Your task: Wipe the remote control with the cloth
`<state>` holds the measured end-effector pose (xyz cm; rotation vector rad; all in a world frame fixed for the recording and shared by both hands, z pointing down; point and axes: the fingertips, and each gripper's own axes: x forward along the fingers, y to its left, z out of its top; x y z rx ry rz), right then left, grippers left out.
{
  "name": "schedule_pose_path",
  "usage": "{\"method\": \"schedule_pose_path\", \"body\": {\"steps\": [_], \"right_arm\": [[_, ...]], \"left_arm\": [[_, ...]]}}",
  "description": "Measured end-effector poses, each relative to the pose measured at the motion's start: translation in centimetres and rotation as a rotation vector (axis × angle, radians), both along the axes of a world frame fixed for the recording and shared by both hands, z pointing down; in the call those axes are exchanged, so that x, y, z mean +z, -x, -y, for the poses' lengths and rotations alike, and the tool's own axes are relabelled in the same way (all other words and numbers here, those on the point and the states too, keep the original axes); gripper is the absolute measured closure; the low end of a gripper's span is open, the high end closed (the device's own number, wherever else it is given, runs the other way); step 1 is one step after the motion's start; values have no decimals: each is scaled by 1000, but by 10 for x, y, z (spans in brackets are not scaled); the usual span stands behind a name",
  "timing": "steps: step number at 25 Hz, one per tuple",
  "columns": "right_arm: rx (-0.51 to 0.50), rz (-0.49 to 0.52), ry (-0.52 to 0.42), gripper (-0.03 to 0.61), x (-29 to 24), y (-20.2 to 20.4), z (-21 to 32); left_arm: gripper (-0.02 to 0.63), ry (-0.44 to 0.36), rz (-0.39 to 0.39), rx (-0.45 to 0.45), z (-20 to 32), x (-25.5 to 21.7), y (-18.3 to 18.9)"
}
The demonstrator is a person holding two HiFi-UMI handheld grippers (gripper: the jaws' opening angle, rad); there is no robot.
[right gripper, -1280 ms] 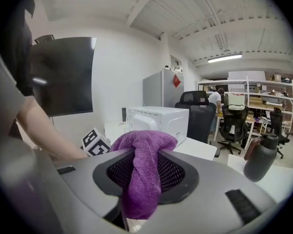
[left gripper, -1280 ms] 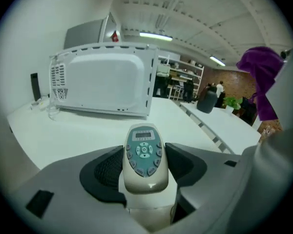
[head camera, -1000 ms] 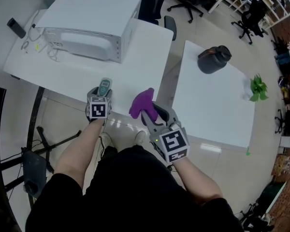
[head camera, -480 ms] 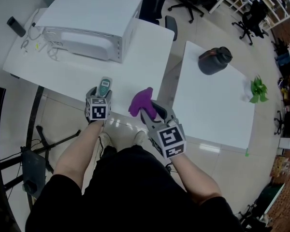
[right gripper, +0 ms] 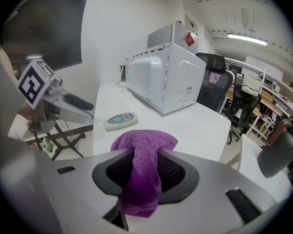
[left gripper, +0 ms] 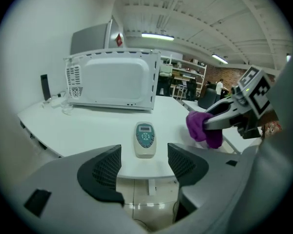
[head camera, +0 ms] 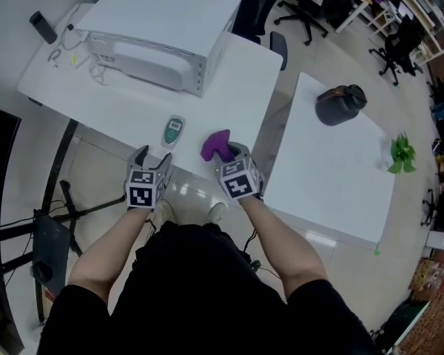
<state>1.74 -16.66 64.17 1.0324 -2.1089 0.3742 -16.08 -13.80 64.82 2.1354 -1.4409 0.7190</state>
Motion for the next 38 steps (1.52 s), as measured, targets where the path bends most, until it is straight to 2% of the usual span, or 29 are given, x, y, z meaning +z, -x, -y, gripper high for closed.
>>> {"method": "schedule_pose_path", "body": {"steps": [5, 9, 13, 18, 22, 26, 29, 33, 38], "right_arm": [[2, -77, 50, 419, 38, 0, 11], [11, -101, 99, 396, 54, -1, 8], [21, -109, 75, 359, 45, -3, 8], [62, -46, 9, 354, -11, -6, -9], [79, 52, -95, 356, -76, 13, -28], [87, 147, -168, 402, -127, 37, -50], [54, 189, -216, 456, -155, 46, -69], [-14, 232, -264, 501, -183, 43, -92], [-100, 297, -309, 553, -205, 37, -117]], "left_arm": [[325, -4, -26, -4, -18, -11, 9], [325, -9, -32, -2, -23, -16, 14], [325, -30, -54, 5, -22, -24, 19], [325, -81, -107, 51, -22, -53, 23], [328, -156, -150, 139, -22, -93, 15], [355, -233, -175, 239, -32, -131, -6], [416, -281, -182, 263, -47, -153, -22], [502, -342, -167, 253, -72, -179, -48], [603, -414, -92, 237, -102, -204, -75]]}}
